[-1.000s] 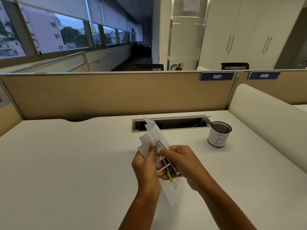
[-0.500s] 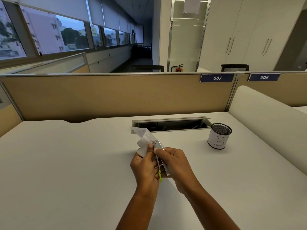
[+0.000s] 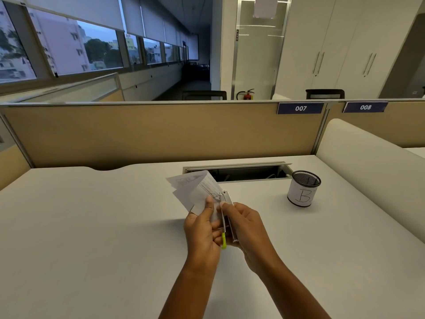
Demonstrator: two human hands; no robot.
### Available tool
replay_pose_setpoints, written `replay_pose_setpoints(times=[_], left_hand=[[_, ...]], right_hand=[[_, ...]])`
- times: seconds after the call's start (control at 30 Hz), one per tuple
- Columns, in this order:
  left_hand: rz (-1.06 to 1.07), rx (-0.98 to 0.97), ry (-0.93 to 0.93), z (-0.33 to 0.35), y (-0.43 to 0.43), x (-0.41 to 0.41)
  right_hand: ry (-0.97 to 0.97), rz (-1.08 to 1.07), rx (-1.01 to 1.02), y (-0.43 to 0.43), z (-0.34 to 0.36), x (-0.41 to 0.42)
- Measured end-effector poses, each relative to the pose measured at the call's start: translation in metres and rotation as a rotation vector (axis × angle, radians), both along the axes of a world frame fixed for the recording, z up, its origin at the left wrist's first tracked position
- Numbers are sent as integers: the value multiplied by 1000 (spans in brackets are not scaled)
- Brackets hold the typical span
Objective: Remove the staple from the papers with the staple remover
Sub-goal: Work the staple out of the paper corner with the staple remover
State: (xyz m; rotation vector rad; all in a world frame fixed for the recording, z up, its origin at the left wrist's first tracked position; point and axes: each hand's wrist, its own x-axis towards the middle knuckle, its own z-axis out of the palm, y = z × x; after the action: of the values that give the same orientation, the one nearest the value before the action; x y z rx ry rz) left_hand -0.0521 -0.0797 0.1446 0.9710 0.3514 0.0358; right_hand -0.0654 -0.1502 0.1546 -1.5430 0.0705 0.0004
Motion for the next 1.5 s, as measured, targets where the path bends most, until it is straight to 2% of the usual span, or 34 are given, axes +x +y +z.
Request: replay_pose_setpoints(times=[0.1,0.2,0.3,0.47,0.57,0.73,0.83,0.9,1.1,1.23,1.5], left_hand=[[-112,-146,70,-1,4,4],[-112,-284,103,-5,9,8],[-86,-262,105,-6,10,10],[-75,-142,84,-2,9,6],[-92,-48,101,-1,11,9],[-130,-20,78,0,8,4],[-135,77,35,0,8,1],[-129,145,-12,2,9,1],[-127,320,-98,16,14,3],[-111,388,-123,19,11,2],[-167,368,-83,21,14,1]], right_hand=[[-129,-69,-186,0,-8,3],[-247,-29,-447,-7,-17,1],[-368,-22,-774,-15,-23,0],[-605,-79,-1031,-21,-25,3],[-582,-39,-975,-22,-21,2],[-448,-5,-693,-19,-23,3],[-343,4,-486,-19,-20,6],[-309,-5,-420,-24,-14,7],[-420,-50,-695,-36,0,6],[-478,-99,-779,-35,9,4],[-628,-43,-953,-40,8,5]])
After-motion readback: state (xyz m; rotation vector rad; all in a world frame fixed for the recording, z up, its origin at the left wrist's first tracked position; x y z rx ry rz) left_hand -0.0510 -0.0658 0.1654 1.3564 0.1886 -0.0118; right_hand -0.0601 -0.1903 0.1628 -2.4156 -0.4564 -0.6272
